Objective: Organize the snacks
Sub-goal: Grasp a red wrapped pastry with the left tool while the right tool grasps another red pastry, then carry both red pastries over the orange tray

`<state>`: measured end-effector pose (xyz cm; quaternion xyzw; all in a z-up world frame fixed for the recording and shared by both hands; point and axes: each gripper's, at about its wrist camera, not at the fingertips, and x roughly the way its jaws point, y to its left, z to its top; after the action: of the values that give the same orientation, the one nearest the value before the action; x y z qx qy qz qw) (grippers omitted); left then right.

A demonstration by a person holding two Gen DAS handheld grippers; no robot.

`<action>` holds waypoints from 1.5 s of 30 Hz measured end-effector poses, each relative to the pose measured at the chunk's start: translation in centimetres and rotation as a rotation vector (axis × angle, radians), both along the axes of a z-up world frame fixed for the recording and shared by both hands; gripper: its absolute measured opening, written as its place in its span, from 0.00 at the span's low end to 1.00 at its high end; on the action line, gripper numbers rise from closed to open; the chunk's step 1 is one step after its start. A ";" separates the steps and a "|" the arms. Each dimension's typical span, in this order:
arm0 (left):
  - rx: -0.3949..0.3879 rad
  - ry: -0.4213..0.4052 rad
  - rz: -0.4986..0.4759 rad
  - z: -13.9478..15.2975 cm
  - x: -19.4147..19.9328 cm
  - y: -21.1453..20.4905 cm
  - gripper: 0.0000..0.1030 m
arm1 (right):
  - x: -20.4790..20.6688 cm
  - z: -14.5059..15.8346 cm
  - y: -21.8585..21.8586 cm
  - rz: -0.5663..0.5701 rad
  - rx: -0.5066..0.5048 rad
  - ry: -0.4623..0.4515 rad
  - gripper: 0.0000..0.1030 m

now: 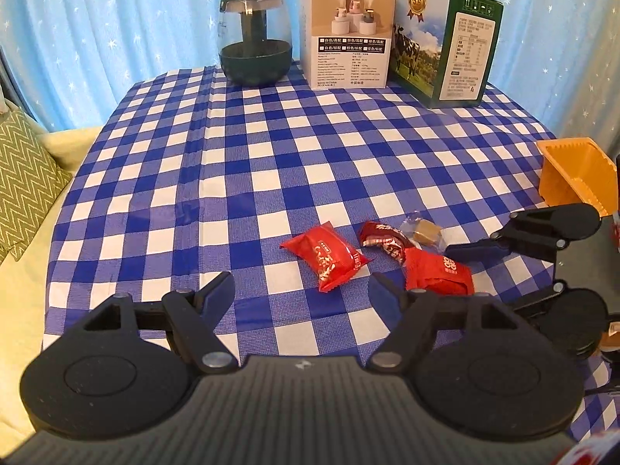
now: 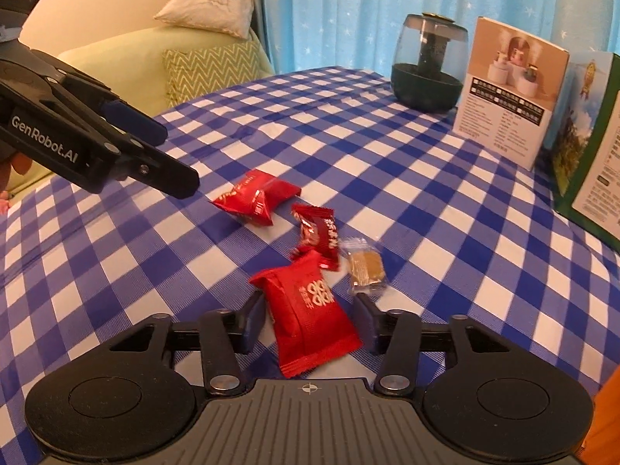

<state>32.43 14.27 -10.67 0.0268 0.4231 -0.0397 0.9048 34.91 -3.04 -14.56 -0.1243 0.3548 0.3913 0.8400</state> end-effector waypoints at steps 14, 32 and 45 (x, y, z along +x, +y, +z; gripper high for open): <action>-0.044 -0.013 0.017 -0.8 0.9 -0.8 0.71 | 0.2 2.5 -2.2 -0.162 0.065 0.090 0.28; -0.135 -0.050 0.142 -3.3 4.3 -1.1 0.37 | 1.8 2.8 -5.4 -0.382 0.070 0.099 0.28; -0.097 -0.004 0.122 -4.6 4.5 -1.5 0.26 | 1.9 2.7 -5.2 -0.387 0.069 0.098 0.28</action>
<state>36.90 12.76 -15.27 -0.0428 0.4196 -0.0050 0.9067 36.85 -8.22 -11.85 -0.0057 0.3988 0.2402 0.8850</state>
